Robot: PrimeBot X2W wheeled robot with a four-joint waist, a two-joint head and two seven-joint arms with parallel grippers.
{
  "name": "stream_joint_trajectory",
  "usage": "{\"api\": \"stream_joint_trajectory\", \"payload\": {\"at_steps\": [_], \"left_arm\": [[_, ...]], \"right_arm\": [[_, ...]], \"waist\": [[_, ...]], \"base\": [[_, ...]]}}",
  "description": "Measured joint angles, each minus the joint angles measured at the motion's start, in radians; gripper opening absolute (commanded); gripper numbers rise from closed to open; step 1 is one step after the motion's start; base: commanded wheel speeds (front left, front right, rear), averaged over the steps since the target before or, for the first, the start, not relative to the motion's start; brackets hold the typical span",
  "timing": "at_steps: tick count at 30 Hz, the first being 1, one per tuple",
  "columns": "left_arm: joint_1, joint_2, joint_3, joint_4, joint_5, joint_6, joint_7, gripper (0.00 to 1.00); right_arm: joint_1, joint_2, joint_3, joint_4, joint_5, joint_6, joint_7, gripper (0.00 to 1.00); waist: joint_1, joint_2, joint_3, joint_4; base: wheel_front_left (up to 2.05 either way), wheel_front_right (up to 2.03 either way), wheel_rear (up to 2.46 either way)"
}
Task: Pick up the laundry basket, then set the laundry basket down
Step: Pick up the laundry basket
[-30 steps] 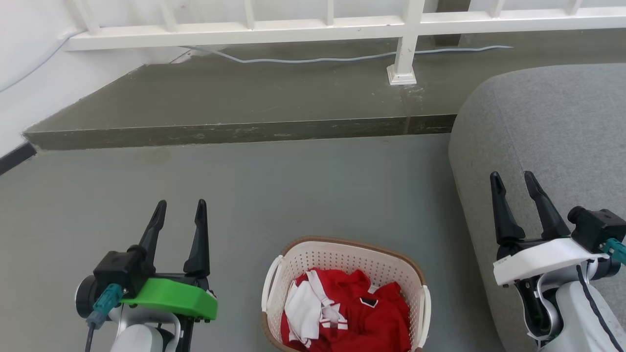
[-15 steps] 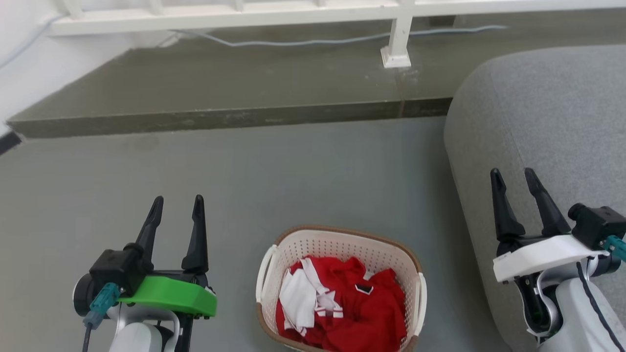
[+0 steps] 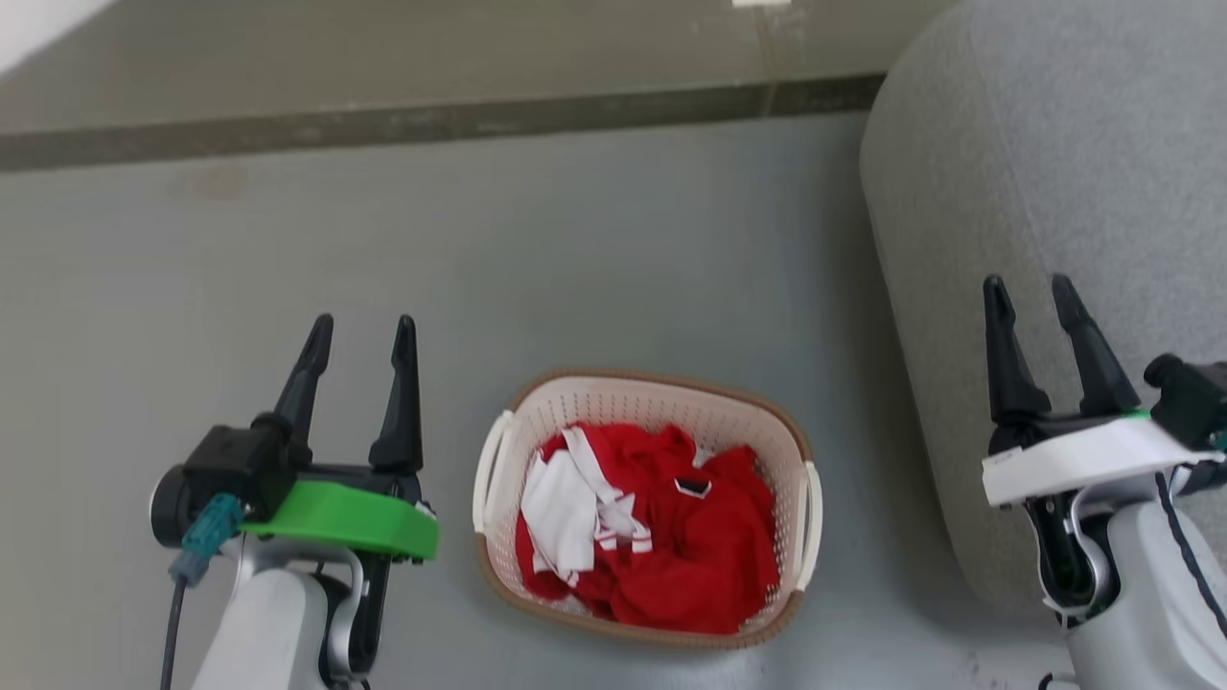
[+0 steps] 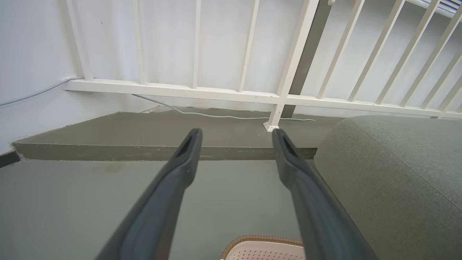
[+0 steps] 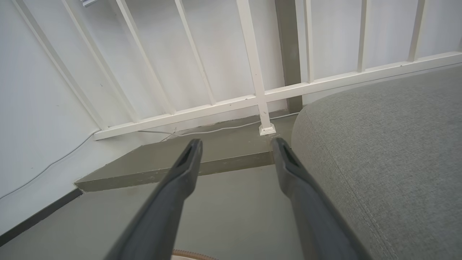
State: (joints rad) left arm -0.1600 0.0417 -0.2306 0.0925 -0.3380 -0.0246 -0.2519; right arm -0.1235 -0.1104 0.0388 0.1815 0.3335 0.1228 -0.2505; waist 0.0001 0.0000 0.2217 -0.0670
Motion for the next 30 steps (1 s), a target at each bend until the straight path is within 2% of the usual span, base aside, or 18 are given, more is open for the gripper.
{"api": "stream_joint_trajectory", "payload": {"at_steps": [11,19,23,30], "left_arm": [[-0.099,0.000,-0.010,0.118,0.002,0.000,0.000,1.00],[-0.169,-0.001,-0.030,0.310,0.002,-0.004,-0.001,1.00],[-0.216,-0.002,-0.031,0.395,-0.002,-0.026,0.007,1.00],[-0.298,-0.004,-0.013,0.522,-0.019,-0.037,0.033,1.00]], "right_arm": [[-0.080,0.001,0.027,-0.035,0.038,0.000,-0.001,1.00],[-0.141,-0.010,0.079,-0.065,0.075,0.000,-0.001,1.00],[-0.165,-0.014,0.097,-0.074,0.092,0.000,-0.001,1.00],[-0.194,-0.019,0.110,-0.075,0.115,0.000,-0.001,1.00]], "waist": [[0.0000,0.0000,0.159,-0.031],[0.0001,0.0000,0.267,-0.054],[0.0001,0.0000,0.318,-0.067],[0.0001,0.0000,0.400,-0.094]], "base": [[0.00,0.00,0.00],[0.00,0.00,0.00],[0.00,0.00,0.00],[0.00,0.00,0.00]]}}
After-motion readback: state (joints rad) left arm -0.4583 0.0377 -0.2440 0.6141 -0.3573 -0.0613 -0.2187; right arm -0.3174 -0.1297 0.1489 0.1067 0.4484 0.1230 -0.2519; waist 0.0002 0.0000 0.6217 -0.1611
